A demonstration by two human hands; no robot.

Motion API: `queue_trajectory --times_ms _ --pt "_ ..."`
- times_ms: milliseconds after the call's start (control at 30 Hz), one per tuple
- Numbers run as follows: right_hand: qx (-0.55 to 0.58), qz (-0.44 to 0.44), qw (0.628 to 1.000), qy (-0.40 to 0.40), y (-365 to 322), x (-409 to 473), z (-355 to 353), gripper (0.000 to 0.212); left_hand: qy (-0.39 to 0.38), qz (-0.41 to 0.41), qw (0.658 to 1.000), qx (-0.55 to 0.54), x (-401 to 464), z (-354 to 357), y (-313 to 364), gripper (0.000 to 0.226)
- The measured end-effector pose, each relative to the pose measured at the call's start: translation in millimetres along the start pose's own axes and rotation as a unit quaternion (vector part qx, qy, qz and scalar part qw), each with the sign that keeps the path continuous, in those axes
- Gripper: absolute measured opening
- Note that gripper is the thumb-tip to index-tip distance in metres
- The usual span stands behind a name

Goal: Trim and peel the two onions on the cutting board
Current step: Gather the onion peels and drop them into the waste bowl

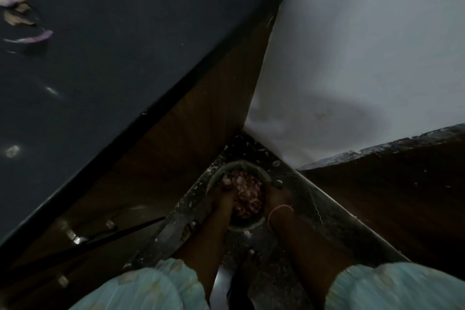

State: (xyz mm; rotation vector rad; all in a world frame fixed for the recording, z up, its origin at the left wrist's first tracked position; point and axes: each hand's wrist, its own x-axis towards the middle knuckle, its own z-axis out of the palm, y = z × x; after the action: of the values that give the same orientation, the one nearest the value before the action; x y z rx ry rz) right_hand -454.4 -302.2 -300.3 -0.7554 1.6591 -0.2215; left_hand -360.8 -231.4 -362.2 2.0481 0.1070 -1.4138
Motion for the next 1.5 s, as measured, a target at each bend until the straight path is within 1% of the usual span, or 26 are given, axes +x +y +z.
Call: queue_trajectory --times_ms 33,67,100,133,167,233,267,367,433,533,633,733,800,867,900,967,1000,1033,1067,1100,1133,1200,1267,1367,1433,1500 --pt "0.015 -0.027 0.999 0.037 3.3 5.4 1.2 0.02 0.004 0.009 1.0 -0.009 -4.0 -1.2 3.6 0.051" --pt "0.013 -0.037 0.998 0.055 3.4 3.6 2.3 0.029 0.017 0.017 0.999 -0.025 -6.3 -1.8 7.2 0.051" --pt "0.005 -0.043 0.997 0.056 1.7 2.6 2.6 0.032 0.029 0.015 0.998 -0.052 -7.8 -1.8 10.5 0.049" --pt "-0.011 -0.043 0.998 0.047 -1.6 -0.3 3.2 0.032 0.038 0.008 0.997 -0.072 -11.0 -0.8 13.6 0.048" --pt "-0.02 -0.057 0.998 0.026 -7.0 -4.1 3.5 0.032 0.027 0.002 0.997 -0.078 -14.2 0.9 15.9 0.048" --pt "0.0 -0.078 0.997 -0.027 -18.6 -17.0 4.0 0.034 -0.021 0.003 0.998 -0.067 -27.2 7.2 23.0 0.045" --pt "0.006 -0.091 0.995 -0.035 -25.1 -21.7 5.7 0.034 -0.029 0.03 0.997 -0.069 -36.4 11.0 31.3 0.043" --pt "0.019 -0.155 0.988 -0.007 -46.7 -42.9 3.9 0.03 0.004 0.157 0.984 -0.084 -83.1 20.7 72.3 0.039" --pt "0.045 -0.196 0.979 0.022 -71.3 -69.9 -5.1 0.023 0.003 0.2 0.973 -0.115 -122.9 22.0 104.5 0.033" --pt "0.112 -0.254 0.959 0.062 -112.7 -112.2 -14.9 0.019 -0.026 0.233 0.957 -0.17 -173.0 15.9 144.2 0.025" --pt "0.169 -0.314 0.931 0.072 -160.9 -164.0 -18.7 0.015 -0.048 0.292 0.928 -0.228 -230.2 -8.8 184.8 0.02" --pt "0.158 -0.395 0.905 0.029 -208.4 -216.8 -0.9 0.01 -0.017 0.391 0.88 -0.269 -276.1 -54.8 228.5 0.021" --pt "0.114 -0.451 0.885 0.0 -225.9 -243.7 18.8 0.009 0.022 0.45 0.854 -0.262 -294.2 -91.4 246.6 0.019" --pt "0.04 -0.492 0.868 -0.057 -232.2 -264.5 46.3 0.009 0.092 0.498 0.83 -0.235 -300.3 -137.1 253.5 0.017" --pt "-0.015 -0.503 0.859 -0.095 -231.1 -274.5 65.6 0.012 0.136 0.517 0.816 -0.22 -298.7 -166.2 252.3 0.016" --pt "-0.119 -0.527 0.827 -0.153 -222.7 -282.4 96.8 0.024 0.227 0.535 0.795 -0.174 -284.1 -214.5 247.0 0.014" --pt "-0.171 -0.548 0.8 -0.178 -216.5 -285.2 118.0 0.034 0.28 0.53 0.785 -0.155 -271.9 -242.4 242.2 0.015" --pt "-0.22 -0.569 0.769 -0.19 -208.7 -284.5 134.0 0.05 0.32 0.515 0.784 -0.135 -258.4 -263.6 237.0 0.019" --pt "-0.277 -0.586 0.739 -0.186 -201.5 -281.9 153.5 0.068 0.35 0.493 0.788 -0.116 -244.1 -286.3 233.0 0.022" --pt "-0.337 -0.597 0.709 -0.164 -194.7 -278.3 169.7 0.083 0.367 0.467 0.799 -0.094 -231.6 -305.0 229.3 0.025" --pt "-0.385 -0.61 0.68 -0.131 -188.7 -273.0 180.9 0.092 0.376 0.446 0.809 -0.067 -222.0 -319.0 226.0 0.025" --pt "-0.444 -0.639 0.624 -0.074 -184.1 -267.6 200.2 0.099 0.39 0.423 0.818 -0.022 -205.0 -344.9 223.8 0.025" --pt "-0.47 -0.661 0.583 -0.046 -187.6 -265.8 217.9 0.099 0.401 0.403 0.823 0.006 -188.6 -369.8 228.4 0.034" --pt "-0.495 -0.676 0.544 -0.043 -199.4 -264.5 236.8 0.101 0.406 0.382 0.83 0.032 -168.0 -398.9 237.6 0.049" --pt "-0.509 -0.676 0.53 -0.05 -210.0 -261.4 250.0 0.102 0.395 0.362 0.841 0.078 -157.9 -415.5 240.2 0.061" --pt "-0.513 -0.681 0.52 -0.051 -221.6 -255.1 253.6 0.098 0.39 0.352 0.841 0.128 -155.3 -417.9 237.6 0.07"
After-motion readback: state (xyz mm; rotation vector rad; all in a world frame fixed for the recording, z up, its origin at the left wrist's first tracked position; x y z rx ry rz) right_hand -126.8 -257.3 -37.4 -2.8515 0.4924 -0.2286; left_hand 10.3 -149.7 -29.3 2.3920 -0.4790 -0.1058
